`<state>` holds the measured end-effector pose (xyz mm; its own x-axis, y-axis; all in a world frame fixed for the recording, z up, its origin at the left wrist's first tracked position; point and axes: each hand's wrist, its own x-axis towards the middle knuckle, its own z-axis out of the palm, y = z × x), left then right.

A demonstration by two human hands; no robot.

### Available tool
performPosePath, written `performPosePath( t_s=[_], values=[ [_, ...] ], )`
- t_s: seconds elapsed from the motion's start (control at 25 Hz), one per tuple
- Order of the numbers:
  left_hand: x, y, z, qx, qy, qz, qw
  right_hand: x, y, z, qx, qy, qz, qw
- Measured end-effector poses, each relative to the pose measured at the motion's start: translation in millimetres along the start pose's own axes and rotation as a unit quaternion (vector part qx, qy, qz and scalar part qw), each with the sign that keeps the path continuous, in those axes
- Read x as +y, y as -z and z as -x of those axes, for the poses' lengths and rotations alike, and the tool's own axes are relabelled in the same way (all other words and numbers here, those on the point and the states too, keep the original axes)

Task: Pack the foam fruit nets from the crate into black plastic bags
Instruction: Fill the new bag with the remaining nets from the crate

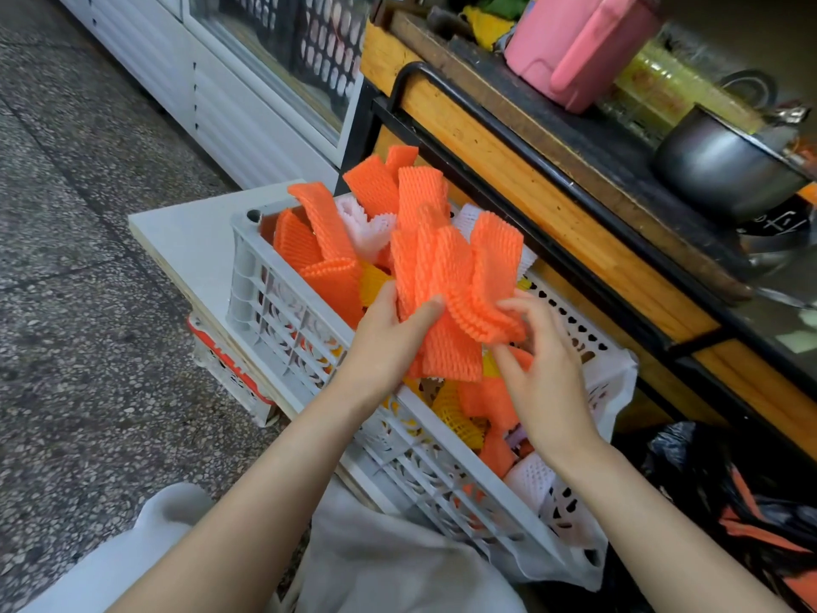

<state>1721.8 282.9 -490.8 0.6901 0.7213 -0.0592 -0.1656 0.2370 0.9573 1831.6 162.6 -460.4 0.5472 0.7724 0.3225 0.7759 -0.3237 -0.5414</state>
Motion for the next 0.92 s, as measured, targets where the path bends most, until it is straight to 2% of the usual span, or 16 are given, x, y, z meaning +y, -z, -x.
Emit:
performPosePath(
  t_s=[0.08, 0.12, 0.2, 0.24, 0.32, 0.4, 0.52, 0.68, 0.8, 0.92],
  values=[
    [0, 1, -2, -0.032, 0.036, 0.088, 0.995, 2, 3, 2, -0.014, 0.029, 0.032, 0.999],
    [-2, 2, -3, -0.042, 0.042, 0.09, 0.994, 1, 5, 4, -0.023, 0.051, 0.053, 0.997],
    [-2, 2, 0, -0.031, 0.033, 0.017, 0.999, -1, 9, 7, -0.061, 0.077, 0.064, 0.993],
    [-1, 2, 1, -0.018, 0.029, -0.025, 0.999, -3, 11, 8, -0.078, 0.064, 0.04, 0.994],
    [1, 2, 3, -0.012, 0.024, -0.061, 0.998, -7, 15, 8, -0.076, -0.019, -0.052, 0.996],
    [1, 1, 3, -0.044, 0.007, -0.069, 0.997, -11, 17, 3, -0.022, -0.123, -0.139, 0.982],
    [1, -4, 5, -0.073, -0.026, -0.048, 0.996, -10, 22, -11, 0.033, -0.216, -0.184, 0.958],
    [4, -3, 7, -0.055, -0.021, -0.02, 0.998, -14, 30, -18, 0.019, -0.231, -0.274, 0.933],
    [6, -2, 6, -0.046, -0.015, 0.055, 0.997, -13, 37, -13, 0.004, -0.262, -0.373, 0.89],
    [6, -3, 4, 0.005, -0.034, 0.113, 0.993, -11, 39, -9, -0.016, -0.311, -0.447, 0.839]
  ],
)
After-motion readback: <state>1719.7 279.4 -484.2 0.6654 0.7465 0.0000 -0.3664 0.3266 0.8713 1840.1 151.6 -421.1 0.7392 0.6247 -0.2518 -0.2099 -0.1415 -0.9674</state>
